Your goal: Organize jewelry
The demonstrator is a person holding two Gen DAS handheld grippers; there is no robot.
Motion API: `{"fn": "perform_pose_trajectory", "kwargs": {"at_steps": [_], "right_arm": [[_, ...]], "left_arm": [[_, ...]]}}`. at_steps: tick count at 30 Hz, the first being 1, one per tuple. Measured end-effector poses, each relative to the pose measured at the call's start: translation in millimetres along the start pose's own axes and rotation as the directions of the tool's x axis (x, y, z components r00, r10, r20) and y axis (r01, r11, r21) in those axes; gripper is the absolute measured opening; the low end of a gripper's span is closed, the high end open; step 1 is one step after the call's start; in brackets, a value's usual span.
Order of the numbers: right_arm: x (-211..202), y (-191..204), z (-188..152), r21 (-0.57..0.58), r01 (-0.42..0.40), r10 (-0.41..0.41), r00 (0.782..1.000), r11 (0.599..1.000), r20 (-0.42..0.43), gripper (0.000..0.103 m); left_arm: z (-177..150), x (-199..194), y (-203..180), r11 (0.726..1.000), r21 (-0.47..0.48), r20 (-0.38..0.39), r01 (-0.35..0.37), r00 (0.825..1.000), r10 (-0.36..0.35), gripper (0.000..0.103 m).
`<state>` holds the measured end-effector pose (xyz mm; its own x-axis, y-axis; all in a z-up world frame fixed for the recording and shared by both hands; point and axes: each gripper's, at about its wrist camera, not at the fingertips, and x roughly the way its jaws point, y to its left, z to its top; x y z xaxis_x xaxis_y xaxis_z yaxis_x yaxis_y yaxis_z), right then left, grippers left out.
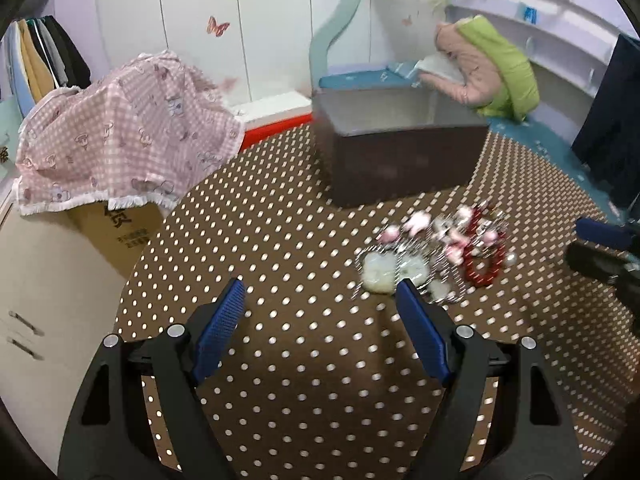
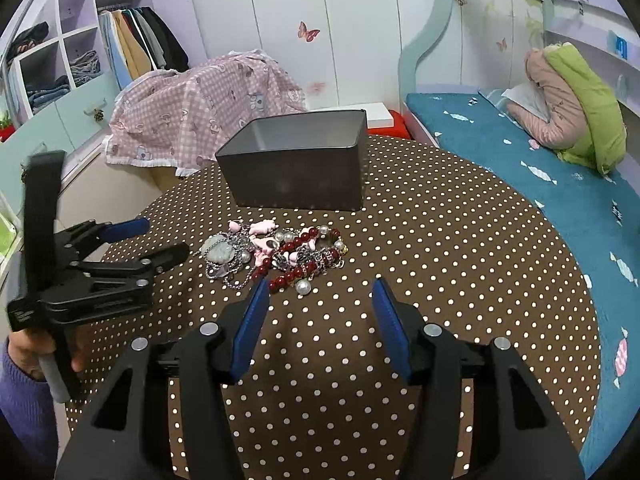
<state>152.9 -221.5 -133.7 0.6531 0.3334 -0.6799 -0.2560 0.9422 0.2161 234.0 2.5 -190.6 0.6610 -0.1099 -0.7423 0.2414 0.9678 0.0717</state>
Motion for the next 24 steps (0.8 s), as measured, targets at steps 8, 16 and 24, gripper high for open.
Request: {"fn": "perform_pose_trajectory", "kwargs": {"at_steps": [8, 16, 24], "right_arm": [[6.0, 1.5, -3.0, 0.001, -0.028, 0.028, 1.000, 1.000, -0.015, 0.054], [11.5, -3.2, -6.1, 0.022, -0.039, 0.040, 0.999, 0.999, -0.034, 0.055], [11.4, -10.7, -8.2, 0.047, -0.051, 0.052, 0.998, 0.998, -0.038, 0.060]], "left_arm": [[-1.3, 18.3, -3.5, 0.999, 0.030, -0.046, -0.019, 0.999, 0.021, 0.078], [8.1, 24.9, -25.3, 0.994, 0.107, -0.049, -0.006, 0.999, 0.011, 0.077], [24.1, 36.1, -35.3, 0.990, 0.127, -0.084, 0.065, 0.995, -0.054, 0.059]]}}
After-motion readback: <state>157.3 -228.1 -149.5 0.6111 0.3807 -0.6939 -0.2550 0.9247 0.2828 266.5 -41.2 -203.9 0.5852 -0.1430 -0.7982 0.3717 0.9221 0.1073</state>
